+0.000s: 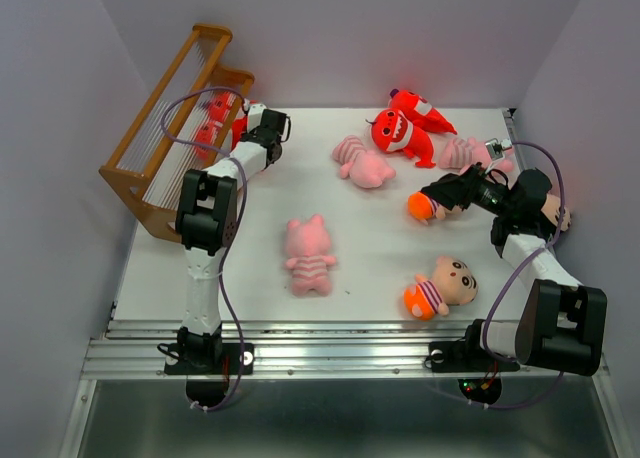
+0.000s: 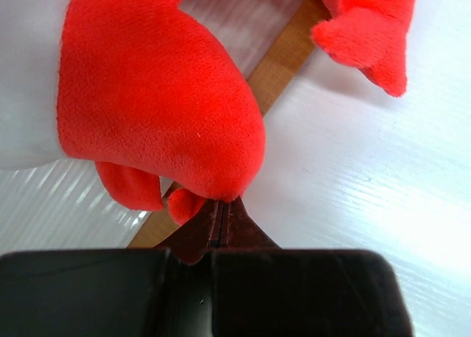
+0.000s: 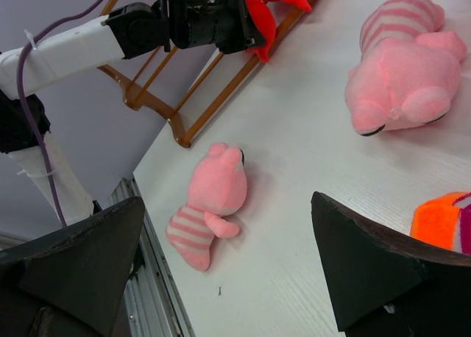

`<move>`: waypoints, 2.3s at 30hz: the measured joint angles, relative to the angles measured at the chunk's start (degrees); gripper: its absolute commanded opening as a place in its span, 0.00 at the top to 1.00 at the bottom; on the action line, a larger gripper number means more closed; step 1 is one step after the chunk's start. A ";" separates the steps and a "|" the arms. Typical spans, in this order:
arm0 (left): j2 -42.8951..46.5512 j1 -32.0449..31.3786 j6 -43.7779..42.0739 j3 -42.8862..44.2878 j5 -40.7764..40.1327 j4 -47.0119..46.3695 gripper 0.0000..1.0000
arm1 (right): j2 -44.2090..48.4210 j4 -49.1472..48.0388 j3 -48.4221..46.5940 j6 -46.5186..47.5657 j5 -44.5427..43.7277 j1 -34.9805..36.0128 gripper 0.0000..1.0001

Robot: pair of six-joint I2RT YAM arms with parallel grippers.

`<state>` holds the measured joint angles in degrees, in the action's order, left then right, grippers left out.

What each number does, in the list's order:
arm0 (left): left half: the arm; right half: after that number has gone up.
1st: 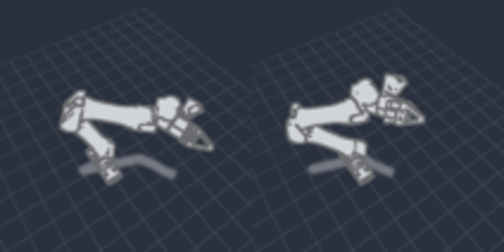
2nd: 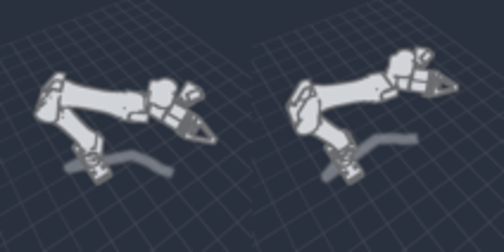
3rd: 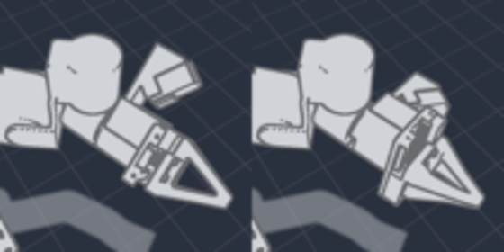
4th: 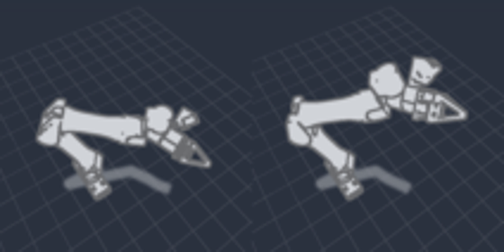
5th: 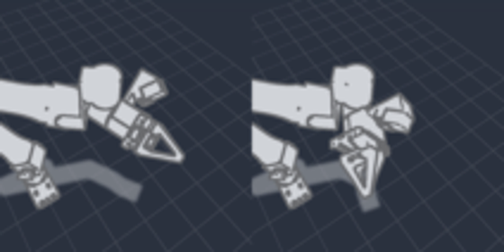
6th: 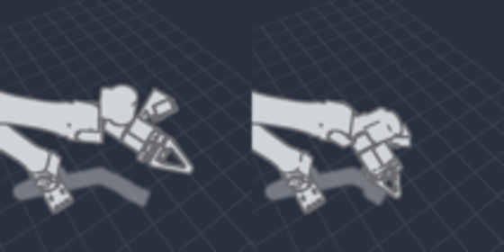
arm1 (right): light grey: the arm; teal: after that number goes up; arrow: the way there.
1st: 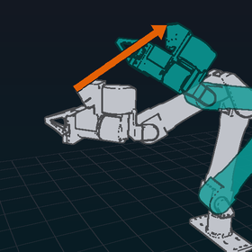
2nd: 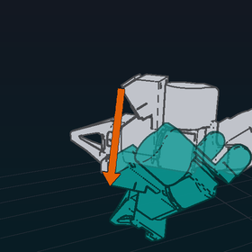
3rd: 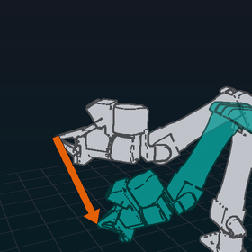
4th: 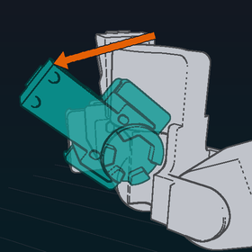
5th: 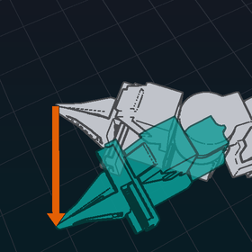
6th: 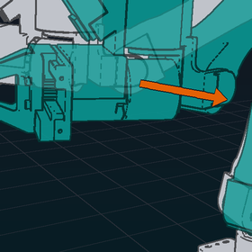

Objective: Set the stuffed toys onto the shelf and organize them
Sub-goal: Place the stuffed toy onto shelf

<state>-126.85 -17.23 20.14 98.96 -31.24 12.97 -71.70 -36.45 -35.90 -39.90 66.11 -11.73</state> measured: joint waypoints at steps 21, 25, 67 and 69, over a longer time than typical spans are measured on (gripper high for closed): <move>0.26 -0.39 -3.26 -0.94 2.93 -0.59 0.42 | 0.00 0.02 0.00 0.02 0.15 0.00 0.00; 0.76 -0.39 -3.45 -1.99 3.28 -0.74 0.40 | 0.00 0.00 0.02 0.02 0.15 0.00 0.00; -4.17 -3.93 36.28 22.80 -8.17 24.46 0.02 | 0.00 0.02 0.00 0.07 0.31 0.00 0.00; -4.46 -3.82 38.05 22.80 -9.20 25.20 0.03 | 0.00 0.02 0.02 0.07 0.31 0.00 0.00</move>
<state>-131.31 -21.06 58.19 121.75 -40.45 38.17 -71.70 -36.42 -35.88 -39.83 66.41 -11.73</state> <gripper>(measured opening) 0.985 0.998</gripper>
